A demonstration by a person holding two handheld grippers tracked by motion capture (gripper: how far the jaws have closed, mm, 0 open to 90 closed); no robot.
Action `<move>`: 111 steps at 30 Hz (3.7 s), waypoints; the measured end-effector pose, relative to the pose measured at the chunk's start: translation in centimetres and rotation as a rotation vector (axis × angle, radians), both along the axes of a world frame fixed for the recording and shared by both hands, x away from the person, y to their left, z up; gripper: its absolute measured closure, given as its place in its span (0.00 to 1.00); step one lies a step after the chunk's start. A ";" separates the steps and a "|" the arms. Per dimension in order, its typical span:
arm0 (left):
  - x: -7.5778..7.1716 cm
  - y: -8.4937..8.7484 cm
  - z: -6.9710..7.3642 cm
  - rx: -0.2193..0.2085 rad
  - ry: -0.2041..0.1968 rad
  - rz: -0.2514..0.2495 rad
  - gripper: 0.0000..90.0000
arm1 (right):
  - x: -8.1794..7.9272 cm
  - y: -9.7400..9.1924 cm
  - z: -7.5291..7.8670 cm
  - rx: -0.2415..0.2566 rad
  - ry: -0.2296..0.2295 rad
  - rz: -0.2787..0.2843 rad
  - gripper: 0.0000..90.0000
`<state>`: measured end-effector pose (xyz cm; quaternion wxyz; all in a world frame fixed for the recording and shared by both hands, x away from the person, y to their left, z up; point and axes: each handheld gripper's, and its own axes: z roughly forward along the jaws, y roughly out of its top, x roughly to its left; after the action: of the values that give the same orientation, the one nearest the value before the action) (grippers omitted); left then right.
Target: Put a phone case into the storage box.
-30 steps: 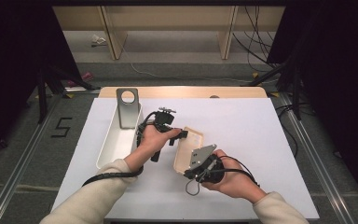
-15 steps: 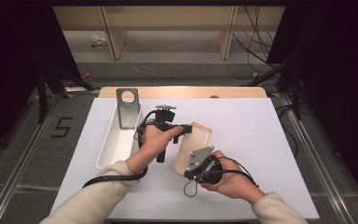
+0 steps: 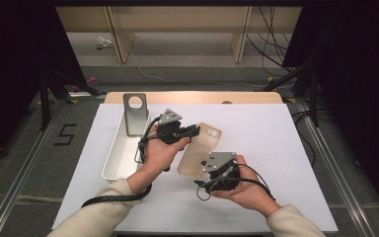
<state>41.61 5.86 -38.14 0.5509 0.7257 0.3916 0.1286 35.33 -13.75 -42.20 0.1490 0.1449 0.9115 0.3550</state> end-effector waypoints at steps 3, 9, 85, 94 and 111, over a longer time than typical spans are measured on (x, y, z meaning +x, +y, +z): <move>-0.3 1.1 -0.1 -0.019 -0.020 0.017 0.91 | 0.2 -0.6 0.0 0.024 -0.018 -0.031 0.36; -0.9 3.2 -0.3 -0.061 -0.060 0.050 0.91 | 0.3 -1.8 0.2 0.101 -0.033 -0.107 0.27; -1.3 12.8 5.0 -0.115 -0.244 0.214 0.91 | 0.2 -10.1 0.5 0.301 -0.040 -0.416 0.18; -0.8 14.1 5.0 -0.120 -0.236 0.241 0.91 | 0.1 -10.2 0.5 0.305 -0.040 -0.423 0.18; -0.4 16.2 5.4 -0.137 -0.240 0.287 0.91 | 0.1 -10.2 0.5 0.302 -0.037 -0.422 0.18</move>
<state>41.24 22.02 -32.76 0.6179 0.6026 0.4303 0.2644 35.47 -23.94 -41.70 0.2133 0.3460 0.7948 0.4506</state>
